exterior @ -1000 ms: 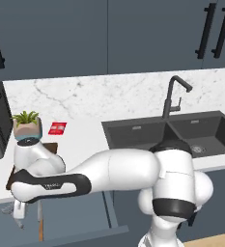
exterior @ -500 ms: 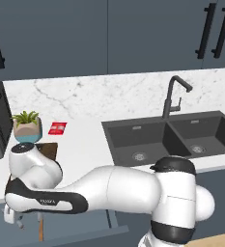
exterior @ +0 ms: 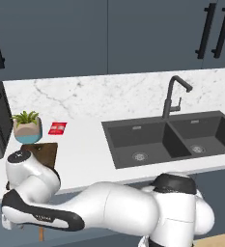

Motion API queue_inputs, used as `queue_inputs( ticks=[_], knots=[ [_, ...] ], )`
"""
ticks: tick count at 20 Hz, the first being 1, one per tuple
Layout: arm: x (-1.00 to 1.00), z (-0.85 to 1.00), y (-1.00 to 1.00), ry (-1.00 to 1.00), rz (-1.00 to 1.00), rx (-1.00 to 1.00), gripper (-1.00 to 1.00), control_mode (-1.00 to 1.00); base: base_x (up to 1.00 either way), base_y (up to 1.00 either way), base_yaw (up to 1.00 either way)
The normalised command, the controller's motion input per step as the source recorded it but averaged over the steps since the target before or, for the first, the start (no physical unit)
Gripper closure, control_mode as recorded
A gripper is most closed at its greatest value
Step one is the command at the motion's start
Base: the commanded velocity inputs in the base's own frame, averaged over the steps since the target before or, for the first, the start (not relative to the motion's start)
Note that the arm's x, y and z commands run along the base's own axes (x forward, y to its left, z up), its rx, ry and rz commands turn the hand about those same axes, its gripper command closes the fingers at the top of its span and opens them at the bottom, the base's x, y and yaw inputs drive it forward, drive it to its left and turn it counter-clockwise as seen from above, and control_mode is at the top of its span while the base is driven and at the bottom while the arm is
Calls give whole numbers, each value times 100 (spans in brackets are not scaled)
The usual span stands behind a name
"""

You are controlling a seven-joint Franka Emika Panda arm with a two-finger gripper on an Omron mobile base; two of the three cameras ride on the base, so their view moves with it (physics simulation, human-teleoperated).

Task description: Place the appropriate cutting tool for cutting the carrot skin on the cutting board.

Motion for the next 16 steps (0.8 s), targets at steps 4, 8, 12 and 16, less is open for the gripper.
queue_inputs(
  ticks=[4,8,12,16],
  knots=[
    [-71,-45,-36,-42,-2,4,-100,-100,0,0,0],
    [-62,-24,-24,-43,0,1,-100,-100,0,0,0],
    [0,-1,-2,-2,0,0,-100,-100,0,0,0],
    [4,-21,-22,-12,0,2,-100,-100,0,0,0]
  ],
)
